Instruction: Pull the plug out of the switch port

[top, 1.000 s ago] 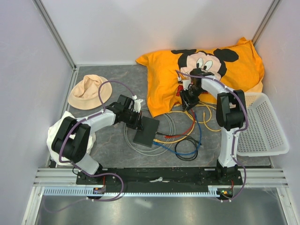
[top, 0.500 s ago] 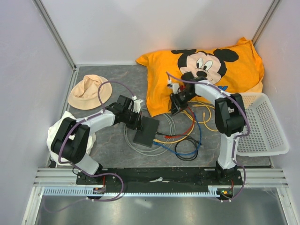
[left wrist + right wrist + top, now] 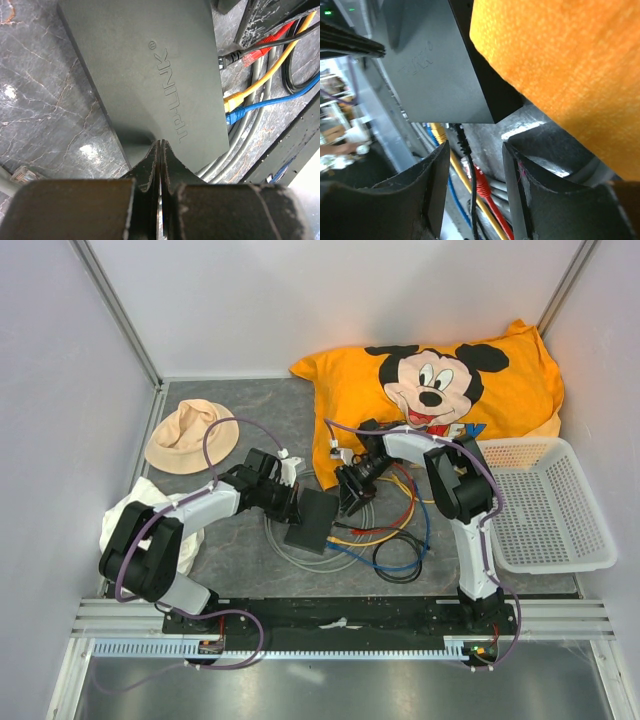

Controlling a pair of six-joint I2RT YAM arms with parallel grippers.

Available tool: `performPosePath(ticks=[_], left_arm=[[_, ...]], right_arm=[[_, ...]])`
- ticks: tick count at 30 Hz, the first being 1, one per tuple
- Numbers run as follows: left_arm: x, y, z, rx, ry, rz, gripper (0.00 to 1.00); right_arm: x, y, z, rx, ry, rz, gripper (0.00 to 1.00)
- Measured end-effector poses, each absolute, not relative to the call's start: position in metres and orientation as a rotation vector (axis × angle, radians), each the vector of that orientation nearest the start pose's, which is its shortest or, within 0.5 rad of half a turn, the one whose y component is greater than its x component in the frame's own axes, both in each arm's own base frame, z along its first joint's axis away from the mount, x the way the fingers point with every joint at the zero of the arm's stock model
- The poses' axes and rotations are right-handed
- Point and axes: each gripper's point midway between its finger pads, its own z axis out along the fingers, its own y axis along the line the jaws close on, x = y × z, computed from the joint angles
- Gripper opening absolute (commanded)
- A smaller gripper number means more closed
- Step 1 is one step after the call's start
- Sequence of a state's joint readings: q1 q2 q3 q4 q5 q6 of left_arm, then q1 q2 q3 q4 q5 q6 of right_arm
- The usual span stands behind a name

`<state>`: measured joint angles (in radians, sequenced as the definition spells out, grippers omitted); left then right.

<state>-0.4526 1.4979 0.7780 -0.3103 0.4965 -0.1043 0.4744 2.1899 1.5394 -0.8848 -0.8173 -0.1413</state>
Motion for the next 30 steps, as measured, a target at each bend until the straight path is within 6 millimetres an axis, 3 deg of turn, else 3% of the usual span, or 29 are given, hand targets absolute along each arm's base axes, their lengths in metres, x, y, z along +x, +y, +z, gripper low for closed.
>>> performPosePath(ticks=[11,30], left_arm=[[0.235,-0.212,0.041,0.641,2.576,-0.846,0.02],[0.235,-0.212,0.041,0.641,2.577,-0.849,0.02]], right_arm=[[0.249,0.284,0.028,-0.863,2.885,1.535,0.55],[0.246,0.288,0.024,-0.766,2.866,1.521,0.48]])
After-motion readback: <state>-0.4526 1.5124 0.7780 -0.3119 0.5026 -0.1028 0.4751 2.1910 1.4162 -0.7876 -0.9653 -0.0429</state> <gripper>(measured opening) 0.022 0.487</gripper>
